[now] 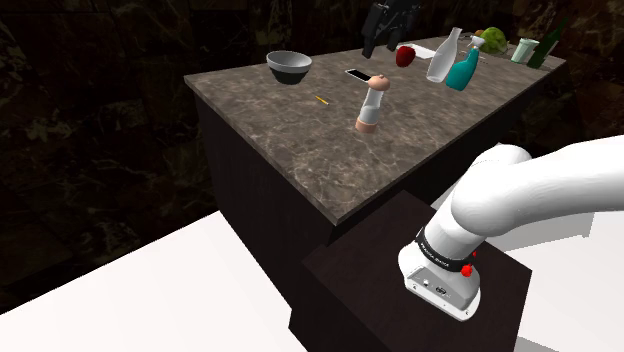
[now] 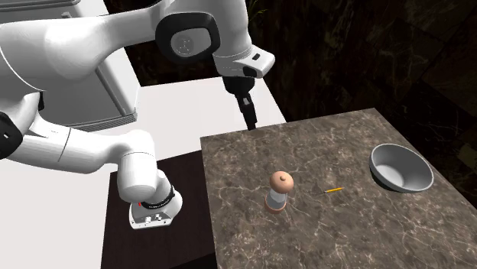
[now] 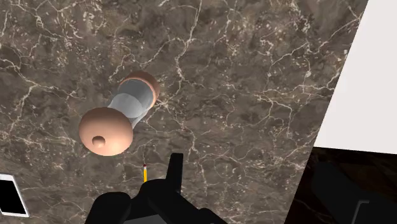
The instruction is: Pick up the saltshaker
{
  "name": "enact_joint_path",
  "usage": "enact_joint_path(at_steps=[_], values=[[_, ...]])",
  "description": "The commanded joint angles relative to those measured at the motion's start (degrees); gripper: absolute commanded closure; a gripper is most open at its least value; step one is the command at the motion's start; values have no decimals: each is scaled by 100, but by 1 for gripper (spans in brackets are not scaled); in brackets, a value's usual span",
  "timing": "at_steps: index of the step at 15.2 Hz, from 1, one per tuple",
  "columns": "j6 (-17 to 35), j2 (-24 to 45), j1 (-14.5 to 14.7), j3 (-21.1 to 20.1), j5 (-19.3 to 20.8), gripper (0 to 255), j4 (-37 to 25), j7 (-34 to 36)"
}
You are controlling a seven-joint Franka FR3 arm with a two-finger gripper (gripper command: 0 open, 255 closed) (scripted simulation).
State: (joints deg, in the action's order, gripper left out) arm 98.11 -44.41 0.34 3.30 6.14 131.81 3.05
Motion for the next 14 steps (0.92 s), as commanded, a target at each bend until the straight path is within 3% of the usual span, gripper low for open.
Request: enact_joint_path(at_steps=[1, 14], values=[[0, 0, 0, 0, 0, 0, 0, 0], [839, 1979, -280, 1545, 80, 0, -651, -1320]])
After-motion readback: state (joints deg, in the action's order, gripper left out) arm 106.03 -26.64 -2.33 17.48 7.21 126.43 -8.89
